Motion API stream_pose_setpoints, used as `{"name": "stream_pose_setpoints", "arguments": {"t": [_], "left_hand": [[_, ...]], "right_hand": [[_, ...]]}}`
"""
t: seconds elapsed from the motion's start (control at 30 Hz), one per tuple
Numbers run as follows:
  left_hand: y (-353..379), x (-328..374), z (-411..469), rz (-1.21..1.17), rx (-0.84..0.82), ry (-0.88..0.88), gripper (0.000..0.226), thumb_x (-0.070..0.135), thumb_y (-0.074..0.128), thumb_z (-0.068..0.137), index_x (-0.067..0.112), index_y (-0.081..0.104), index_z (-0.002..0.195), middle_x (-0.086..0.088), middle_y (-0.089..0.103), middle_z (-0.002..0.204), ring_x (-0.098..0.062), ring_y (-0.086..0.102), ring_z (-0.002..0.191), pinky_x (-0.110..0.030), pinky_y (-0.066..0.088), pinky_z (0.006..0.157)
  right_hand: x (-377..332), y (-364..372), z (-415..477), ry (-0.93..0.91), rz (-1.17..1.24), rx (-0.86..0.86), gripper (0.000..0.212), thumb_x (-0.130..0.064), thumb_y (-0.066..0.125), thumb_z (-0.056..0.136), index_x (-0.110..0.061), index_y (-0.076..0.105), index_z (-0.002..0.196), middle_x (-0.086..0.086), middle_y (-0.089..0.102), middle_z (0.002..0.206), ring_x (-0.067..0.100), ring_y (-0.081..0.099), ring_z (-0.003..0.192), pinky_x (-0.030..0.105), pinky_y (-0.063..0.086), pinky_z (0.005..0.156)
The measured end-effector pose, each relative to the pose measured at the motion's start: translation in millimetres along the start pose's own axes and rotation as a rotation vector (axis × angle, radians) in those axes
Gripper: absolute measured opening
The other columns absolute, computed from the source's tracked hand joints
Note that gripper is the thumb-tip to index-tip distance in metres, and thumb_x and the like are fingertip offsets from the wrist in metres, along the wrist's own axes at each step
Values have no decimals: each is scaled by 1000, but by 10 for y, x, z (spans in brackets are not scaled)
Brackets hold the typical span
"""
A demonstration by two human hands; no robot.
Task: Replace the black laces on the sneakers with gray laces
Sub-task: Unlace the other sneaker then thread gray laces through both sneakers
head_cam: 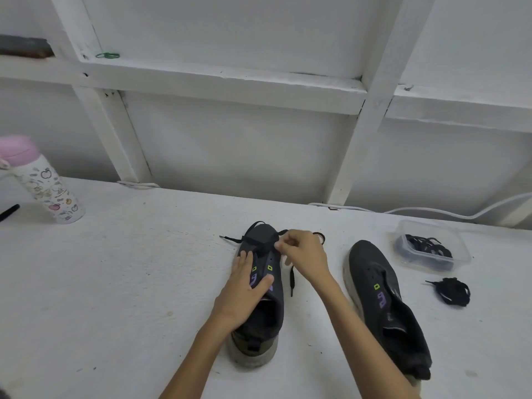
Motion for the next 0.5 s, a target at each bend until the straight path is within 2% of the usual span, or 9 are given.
{"name": "stream_pose_setpoints", "arguments": {"t": [0.1,0.2,0.3,0.4,0.5], "left_hand": [[5,3,5,-4,-4,-4,78,49,48,96,26,2,154,10,-6,162,-5,-4,148,-35,12,119],[-2,6,3,-1,1,0,78,49,48,96,26,2,154,10,-5,162,-5,-4,148,-34,13,118],[3,4,7,-10,-1,3,78,49,48,95,26,2,154,11,-6,162,-4,-3,148,-34,13,118],[5,1,9,-3,-5,4,79,49,47,96,26,1,154,10,-7,162,-4,-5,148,-34,12,119],[11,6,0,4,-14,9,78,49,46,97,24,1,154,9,-8,162,-5,-7,148,-35,10,119]], "right_hand": [[-22,-98,79,6,-19,-12,15,-30,65,85,-22,63,71,-4,70,69,15,67,58,42,57,72],[11,-20,65,46,-102,-107,20,-38,71,82,-20,66,75,-7,71,72,10,67,55,30,52,64],[18,80,18,8,-94,-56,19,-36,76,78,-26,63,72,-7,69,70,10,65,59,25,44,58],[-28,103,19,-40,-107,-15,20,-29,73,81,-31,58,68,-10,63,63,12,63,65,25,45,60],[-107,-18,85,-14,-56,-24,18,-21,71,82,-24,61,68,-6,63,62,17,66,63,32,50,65]]}}
Point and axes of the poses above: each hand's wrist, its own z-axis towards the middle knuckle, its own y-axis out of the palm, x = y × z, the point moved 7 cm from there along z, towards the middle knuckle
